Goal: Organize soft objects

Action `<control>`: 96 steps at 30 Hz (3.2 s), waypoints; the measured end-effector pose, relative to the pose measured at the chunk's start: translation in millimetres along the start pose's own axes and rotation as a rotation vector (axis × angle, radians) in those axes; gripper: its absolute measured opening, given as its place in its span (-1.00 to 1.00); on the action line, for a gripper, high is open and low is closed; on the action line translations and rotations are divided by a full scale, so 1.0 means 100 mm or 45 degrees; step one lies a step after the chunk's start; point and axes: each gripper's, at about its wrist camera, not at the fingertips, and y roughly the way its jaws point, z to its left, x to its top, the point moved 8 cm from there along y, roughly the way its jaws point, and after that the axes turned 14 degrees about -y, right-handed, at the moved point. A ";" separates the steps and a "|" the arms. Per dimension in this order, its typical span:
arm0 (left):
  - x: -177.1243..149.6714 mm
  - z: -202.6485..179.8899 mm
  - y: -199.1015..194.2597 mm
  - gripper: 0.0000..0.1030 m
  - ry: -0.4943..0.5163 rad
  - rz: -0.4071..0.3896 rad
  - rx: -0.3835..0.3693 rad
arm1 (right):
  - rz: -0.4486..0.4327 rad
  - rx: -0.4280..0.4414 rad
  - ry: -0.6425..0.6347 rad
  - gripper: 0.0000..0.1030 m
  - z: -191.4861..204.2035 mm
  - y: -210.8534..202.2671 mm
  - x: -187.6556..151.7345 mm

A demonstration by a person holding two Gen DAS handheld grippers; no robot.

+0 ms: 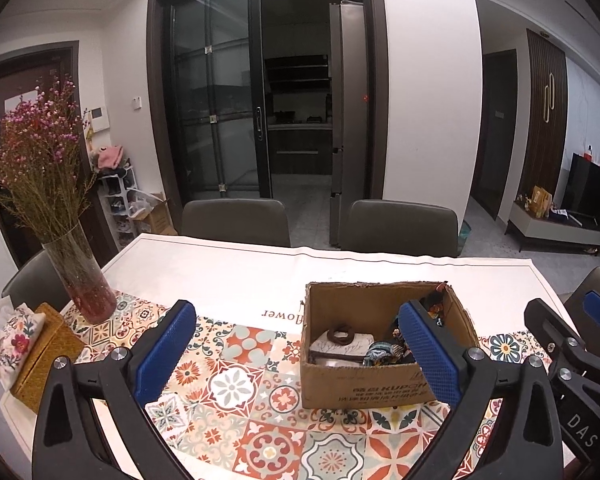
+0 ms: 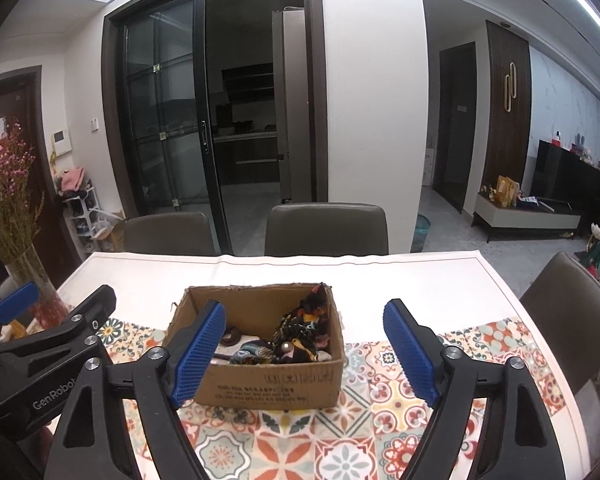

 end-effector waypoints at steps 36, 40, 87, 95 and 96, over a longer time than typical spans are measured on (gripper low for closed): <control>-0.55 0.22 -0.78 1.00 0.007 -0.037 -0.002 | -0.036 -0.014 0.011 0.63 0.01 -0.70 -0.50; -0.59 0.25 -0.84 1.00 0.013 -0.039 0.000 | -0.038 -0.010 0.014 0.63 0.00 -0.74 -0.52; -1.60 0.37 -0.88 1.00 0.129 0.186 0.022 | 0.182 0.115 0.065 0.63 0.17 -0.76 -1.57; -1.60 0.37 -0.88 1.00 0.150 0.187 0.064 | 0.179 0.109 0.066 0.63 0.16 -0.77 -1.56; -1.60 0.37 -0.88 1.00 0.157 0.181 0.066 | 0.179 0.109 0.066 0.63 0.16 -0.77 -1.56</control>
